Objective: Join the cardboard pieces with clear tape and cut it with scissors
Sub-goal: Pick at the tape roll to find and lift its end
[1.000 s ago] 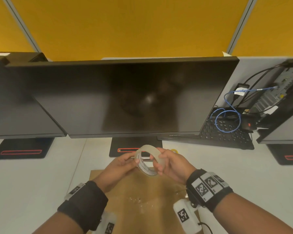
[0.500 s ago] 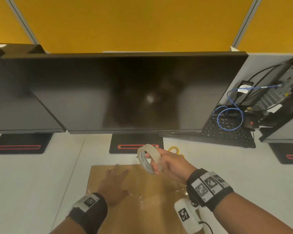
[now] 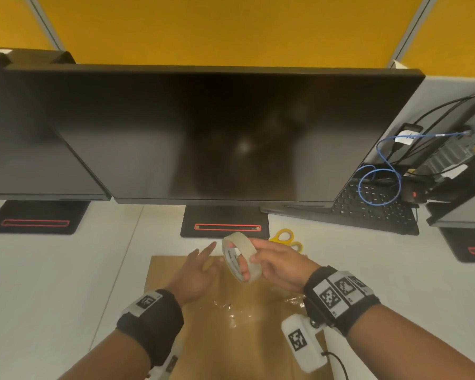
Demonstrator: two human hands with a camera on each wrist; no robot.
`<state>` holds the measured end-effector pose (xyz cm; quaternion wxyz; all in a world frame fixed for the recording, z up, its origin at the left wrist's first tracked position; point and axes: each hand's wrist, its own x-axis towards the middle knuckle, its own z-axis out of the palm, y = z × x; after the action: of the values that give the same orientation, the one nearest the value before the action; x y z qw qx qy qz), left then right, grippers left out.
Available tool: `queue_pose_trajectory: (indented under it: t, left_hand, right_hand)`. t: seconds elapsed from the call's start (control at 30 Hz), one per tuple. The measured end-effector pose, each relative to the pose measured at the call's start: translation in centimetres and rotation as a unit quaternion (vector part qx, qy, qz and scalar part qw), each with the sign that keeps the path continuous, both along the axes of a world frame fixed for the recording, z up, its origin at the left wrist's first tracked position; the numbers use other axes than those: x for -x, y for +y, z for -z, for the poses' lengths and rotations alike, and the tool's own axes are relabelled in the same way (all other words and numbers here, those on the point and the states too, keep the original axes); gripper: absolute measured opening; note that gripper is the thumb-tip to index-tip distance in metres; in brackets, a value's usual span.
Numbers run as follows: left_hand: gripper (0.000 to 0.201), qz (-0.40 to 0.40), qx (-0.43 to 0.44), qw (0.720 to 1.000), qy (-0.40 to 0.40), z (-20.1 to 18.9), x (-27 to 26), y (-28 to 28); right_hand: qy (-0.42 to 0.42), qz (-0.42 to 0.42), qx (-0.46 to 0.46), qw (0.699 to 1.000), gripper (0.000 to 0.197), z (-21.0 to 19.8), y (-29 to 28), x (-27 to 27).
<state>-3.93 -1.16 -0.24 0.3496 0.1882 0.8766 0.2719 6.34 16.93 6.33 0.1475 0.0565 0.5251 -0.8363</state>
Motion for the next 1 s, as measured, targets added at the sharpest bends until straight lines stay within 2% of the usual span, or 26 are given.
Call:
queue_pose_trajectory:
  t: [0.1, 0.2, 0.27, 0.37, 0.43, 0.57, 0.73, 0.9, 1.0]
  left_hand:
    - [0.054, 0.011, 0.008, 1.0, -0.021, 0.5, 0.2, 0.1]
    - [0.048, -0.007, -0.025, 0.999, -0.047, -0.7, -0.2, 0.5]
    - [0.041, -0.022, -0.11, 0.991, -0.072, -2.1, -0.7, 0.7]
    - [0.033, -0.038, -0.251, 0.962, -0.105, -5.0, -1.9, 1.2]
    - [0.028, -0.069, -0.297, 0.95, -0.071, -6.1, -2.2, 1.5]
    - [0.034, -0.1, -0.336, 0.937, 0.01, -6.8, -1.9, 1.5]
    - [0.054, -0.07, -0.33, 0.937, 0.089, -7.7, -2.0, 1.6]
    - [0.057, 0.012, -0.279, 0.936, 0.216, -8.6, -2.0, 2.1]
    - [0.057, 0.001, -0.286, 0.937, 0.199, -8.6, -1.9, 2.2]
  right_hand:
    - [0.022, -0.032, -0.007, 0.999, 0.039, 0.1, -0.2, 0.0]
    - [0.01, -0.043, -0.044, 0.998, 0.051, 0.3, -0.2, 0.0]
    - [0.003, -0.048, -0.055, 0.997, 0.054, 0.4, -0.3, 0.1]
    - [0.006, -0.053, -0.055, 0.997, 0.05, 0.2, -0.5, 0.1]
    - [0.014, -0.052, -0.071, 0.996, 0.045, -0.2, -0.5, 0.1]
    - [0.037, -0.046, -0.126, 0.99, 0.037, -1.3, 0.0, 0.0]
    - [0.034, -0.047, -0.168, 0.984, 0.029, -2.6, -0.2, 0.3]
    - [0.029, -0.032, -0.161, 0.986, 0.023, -1.7, -0.4, 0.8]
    - [0.023, -0.027, -0.148, 0.988, 0.027, -0.7, -0.4, 0.7]
